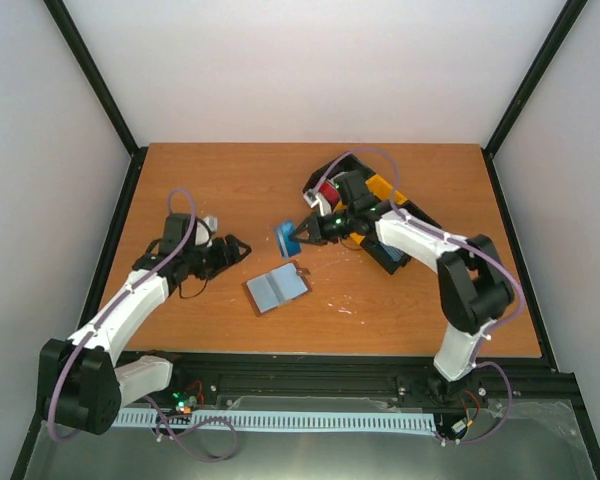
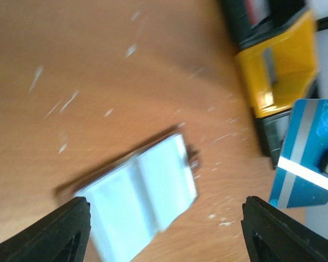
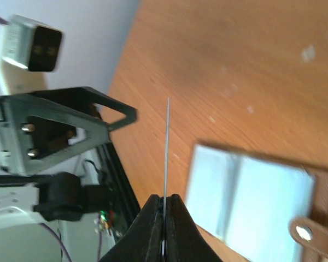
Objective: Put the credit cards into the card holder
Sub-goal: Insert the credit card into the card holder.
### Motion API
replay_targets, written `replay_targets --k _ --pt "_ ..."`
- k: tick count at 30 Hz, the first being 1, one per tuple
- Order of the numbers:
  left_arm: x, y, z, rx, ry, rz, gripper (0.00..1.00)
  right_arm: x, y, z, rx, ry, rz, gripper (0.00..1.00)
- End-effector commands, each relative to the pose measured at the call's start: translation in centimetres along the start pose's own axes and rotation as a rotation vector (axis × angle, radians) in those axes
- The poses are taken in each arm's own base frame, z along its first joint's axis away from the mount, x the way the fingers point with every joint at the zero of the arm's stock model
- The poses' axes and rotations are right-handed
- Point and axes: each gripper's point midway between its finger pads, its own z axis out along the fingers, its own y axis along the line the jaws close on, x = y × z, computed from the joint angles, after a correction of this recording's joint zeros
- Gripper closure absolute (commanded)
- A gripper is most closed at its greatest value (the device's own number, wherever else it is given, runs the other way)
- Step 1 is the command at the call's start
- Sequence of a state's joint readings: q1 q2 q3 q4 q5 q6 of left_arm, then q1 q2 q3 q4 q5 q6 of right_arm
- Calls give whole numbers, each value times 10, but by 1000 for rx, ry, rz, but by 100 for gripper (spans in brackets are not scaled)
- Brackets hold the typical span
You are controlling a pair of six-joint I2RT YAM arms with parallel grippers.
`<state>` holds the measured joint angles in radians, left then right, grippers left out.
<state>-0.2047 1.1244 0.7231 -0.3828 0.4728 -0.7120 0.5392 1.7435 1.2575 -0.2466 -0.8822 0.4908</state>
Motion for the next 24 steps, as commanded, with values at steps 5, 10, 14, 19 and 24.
replay_targets --k 5,10,14,19,24 --pt "58 64 16 -163 143 -179 25 76 -52 52 10 227 109 97" --pt "74 72 26 -167 188 -215 27 93 -69 66 2 259 128 97" --pt "85 81 33 -198 226 -242 33 103 -81 75 -4 307 122 97" --pt "94 85 43 -215 251 -248 43 110 -94 83 7 315 118 97" --pt "102 89 50 -252 273 -256 59 113 -93 86 -22 289 95 97"
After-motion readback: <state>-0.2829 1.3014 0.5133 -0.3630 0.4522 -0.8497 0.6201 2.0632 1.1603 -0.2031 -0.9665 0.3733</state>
